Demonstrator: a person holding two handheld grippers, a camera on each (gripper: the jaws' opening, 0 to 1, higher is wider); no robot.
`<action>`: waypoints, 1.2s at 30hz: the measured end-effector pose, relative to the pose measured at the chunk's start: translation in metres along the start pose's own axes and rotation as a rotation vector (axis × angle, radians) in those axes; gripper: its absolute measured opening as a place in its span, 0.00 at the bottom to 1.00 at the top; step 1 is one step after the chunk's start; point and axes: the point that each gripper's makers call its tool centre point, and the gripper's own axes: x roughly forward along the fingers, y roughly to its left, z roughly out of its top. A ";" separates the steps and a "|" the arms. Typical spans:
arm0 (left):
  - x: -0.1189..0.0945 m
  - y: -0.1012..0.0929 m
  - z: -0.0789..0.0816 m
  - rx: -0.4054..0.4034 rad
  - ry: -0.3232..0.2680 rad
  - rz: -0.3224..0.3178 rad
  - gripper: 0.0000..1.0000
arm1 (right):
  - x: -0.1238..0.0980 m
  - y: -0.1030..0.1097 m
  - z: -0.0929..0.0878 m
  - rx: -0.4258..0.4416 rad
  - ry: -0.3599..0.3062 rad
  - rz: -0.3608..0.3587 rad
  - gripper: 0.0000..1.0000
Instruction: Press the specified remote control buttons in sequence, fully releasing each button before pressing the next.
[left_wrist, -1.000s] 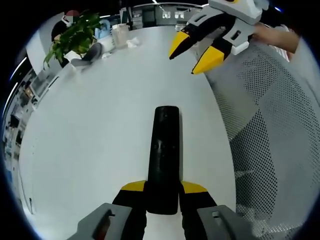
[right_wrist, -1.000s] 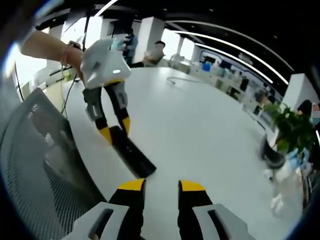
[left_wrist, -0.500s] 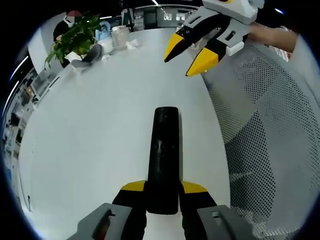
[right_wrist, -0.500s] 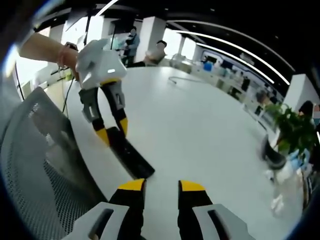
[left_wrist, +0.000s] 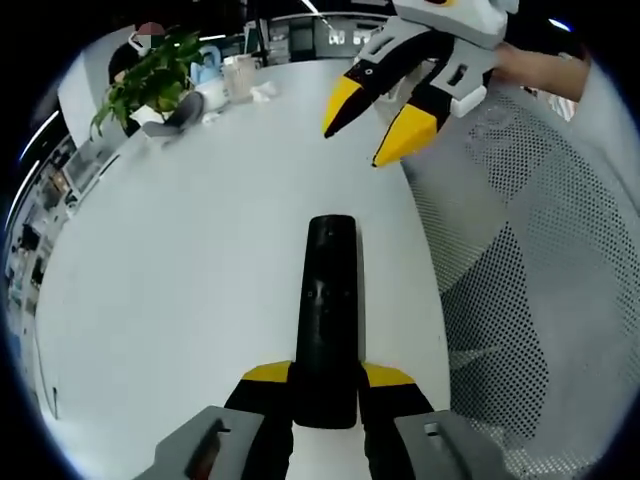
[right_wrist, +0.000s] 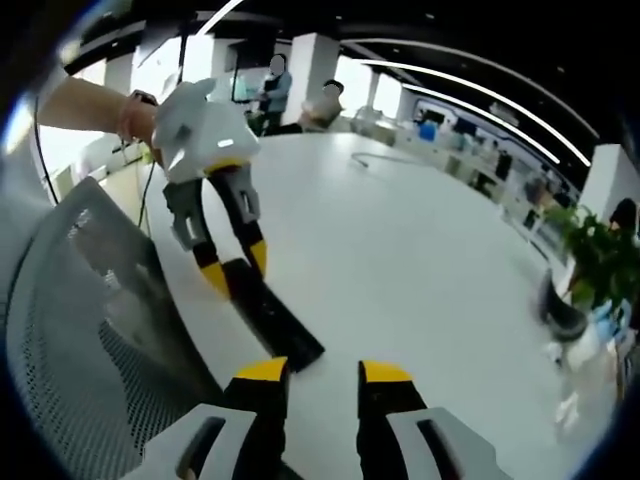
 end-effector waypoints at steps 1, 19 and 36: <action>0.000 -0.001 0.000 0.000 -0.001 0.000 0.24 | 0.001 0.003 0.000 -0.004 0.007 0.011 0.24; -0.002 -0.011 -0.001 -0.015 -0.031 0.001 0.24 | 0.008 0.015 -0.003 0.027 0.066 0.131 0.25; -0.002 -0.017 -0.001 -0.012 -0.038 -0.002 0.24 | 0.015 0.020 -0.009 -0.016 0.113 0.180 0.22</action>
